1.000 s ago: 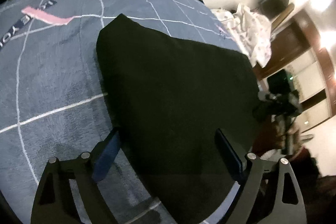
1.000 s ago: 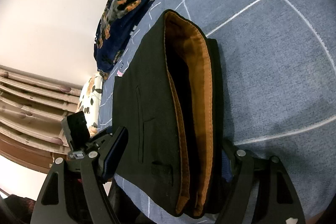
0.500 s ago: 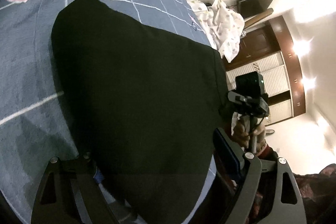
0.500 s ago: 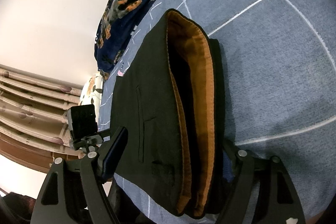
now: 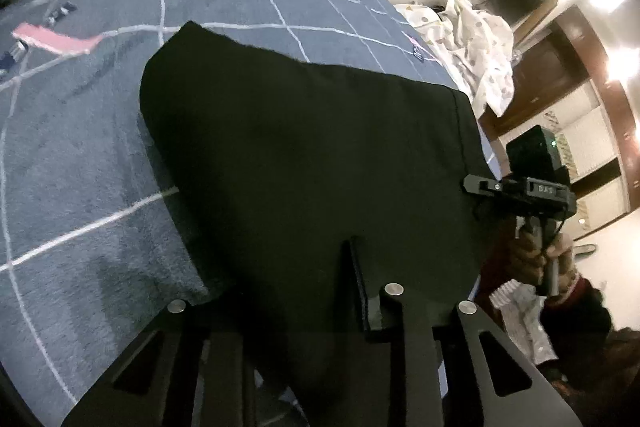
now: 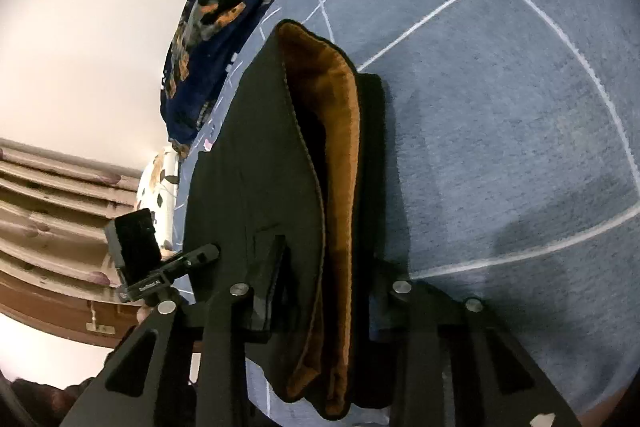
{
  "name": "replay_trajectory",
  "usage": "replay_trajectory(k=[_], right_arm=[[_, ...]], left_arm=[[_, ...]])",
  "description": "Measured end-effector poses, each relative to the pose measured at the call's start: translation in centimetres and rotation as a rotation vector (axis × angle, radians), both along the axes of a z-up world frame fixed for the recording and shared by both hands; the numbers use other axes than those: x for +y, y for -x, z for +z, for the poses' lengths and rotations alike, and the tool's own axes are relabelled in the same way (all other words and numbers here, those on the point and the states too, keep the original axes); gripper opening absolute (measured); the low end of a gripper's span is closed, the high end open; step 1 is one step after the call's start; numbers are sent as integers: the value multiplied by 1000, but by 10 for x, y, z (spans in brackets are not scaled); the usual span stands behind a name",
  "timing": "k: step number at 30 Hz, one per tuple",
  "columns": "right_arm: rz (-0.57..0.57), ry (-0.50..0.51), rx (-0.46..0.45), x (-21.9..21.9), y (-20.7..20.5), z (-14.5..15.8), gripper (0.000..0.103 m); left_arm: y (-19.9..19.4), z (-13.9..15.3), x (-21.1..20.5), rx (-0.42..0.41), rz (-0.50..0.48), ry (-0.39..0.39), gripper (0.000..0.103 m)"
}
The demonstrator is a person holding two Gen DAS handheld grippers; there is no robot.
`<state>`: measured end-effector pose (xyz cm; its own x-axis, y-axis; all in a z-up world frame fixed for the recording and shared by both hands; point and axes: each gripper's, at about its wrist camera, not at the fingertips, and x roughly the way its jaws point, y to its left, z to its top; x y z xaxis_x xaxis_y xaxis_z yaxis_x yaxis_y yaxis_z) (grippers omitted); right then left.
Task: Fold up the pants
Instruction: 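Press the folded black pants with the left gripper while the right gripper holds the waistband end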
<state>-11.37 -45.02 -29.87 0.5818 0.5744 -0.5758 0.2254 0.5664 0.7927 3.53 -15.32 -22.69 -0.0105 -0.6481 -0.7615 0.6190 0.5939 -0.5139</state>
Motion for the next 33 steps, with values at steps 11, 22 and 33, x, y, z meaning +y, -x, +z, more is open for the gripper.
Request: replay_trajectory(k=[11, 22, 33], right_arm=[[-32, -109, -36, -1, 9, 2, 21], [41, -47, 35, 5, -2, -4, 36], [129, -42, 36, 14, -17, -6, 28]], left_arm=[[30, 29, -9, -206, 12, -104, 17], [24, 19, -2, -172, 5, -127, 20], [22, 5, -10, -161, -13, -144, 39]])
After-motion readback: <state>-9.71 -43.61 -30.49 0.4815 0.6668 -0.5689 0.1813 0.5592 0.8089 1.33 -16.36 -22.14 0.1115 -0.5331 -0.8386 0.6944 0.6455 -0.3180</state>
